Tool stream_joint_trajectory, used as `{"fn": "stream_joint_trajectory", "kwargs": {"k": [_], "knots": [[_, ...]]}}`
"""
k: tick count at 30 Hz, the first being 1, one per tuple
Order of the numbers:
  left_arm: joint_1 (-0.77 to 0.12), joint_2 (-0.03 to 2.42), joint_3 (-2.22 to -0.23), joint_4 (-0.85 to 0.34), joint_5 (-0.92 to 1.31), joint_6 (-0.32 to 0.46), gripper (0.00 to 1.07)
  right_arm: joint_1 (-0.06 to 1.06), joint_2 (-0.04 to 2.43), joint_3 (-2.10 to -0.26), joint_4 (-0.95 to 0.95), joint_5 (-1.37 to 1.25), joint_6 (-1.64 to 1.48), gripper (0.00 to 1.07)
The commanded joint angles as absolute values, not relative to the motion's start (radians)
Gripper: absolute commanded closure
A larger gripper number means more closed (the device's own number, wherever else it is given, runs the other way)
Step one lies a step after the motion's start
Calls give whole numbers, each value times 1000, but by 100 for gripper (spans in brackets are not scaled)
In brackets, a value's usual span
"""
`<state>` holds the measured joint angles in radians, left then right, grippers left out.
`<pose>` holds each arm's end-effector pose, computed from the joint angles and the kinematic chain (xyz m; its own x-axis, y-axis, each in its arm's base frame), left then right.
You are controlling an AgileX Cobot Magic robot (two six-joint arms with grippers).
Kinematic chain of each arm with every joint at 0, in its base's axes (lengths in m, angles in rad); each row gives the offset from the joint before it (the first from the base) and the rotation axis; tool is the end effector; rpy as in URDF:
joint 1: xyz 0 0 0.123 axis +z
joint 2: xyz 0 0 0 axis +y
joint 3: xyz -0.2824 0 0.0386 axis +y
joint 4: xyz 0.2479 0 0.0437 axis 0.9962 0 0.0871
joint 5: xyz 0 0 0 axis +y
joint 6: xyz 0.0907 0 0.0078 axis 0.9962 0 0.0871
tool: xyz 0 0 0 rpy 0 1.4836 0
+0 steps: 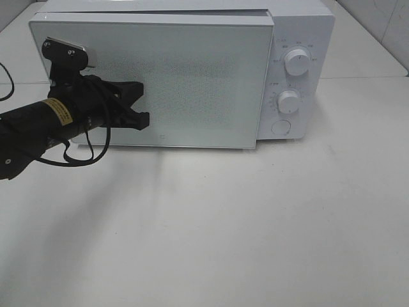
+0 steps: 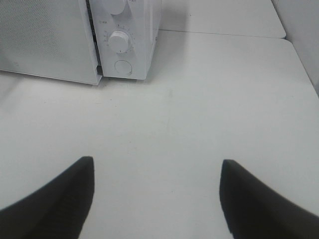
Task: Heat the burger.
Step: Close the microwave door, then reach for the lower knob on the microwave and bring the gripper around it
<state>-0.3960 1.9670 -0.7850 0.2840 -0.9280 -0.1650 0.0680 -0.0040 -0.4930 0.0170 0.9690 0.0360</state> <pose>0.3300 -0.1601 0.1392 -0.1663 0.0782 -0.9830 0.5806 0.8135 -0.0335 -0.0012 0.0012 0.2828 -0.3777 0.0200 -0.9257 -0.0637 0.9968 0.0475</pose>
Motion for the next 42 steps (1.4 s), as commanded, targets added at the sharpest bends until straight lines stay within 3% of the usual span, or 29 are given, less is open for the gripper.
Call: {"fn": "stream_joint_trajectory", "kwargs": {"k": [1, 42], "knots": [[-425, 1982, -837, 269, -913, -170, 107, 62, -31, -491, 22, 960, 37, 39], [-590, 2166, -1287, 245, -695, -204, 107, 62, -31, -491, 22, 960, 38, 40]]}}
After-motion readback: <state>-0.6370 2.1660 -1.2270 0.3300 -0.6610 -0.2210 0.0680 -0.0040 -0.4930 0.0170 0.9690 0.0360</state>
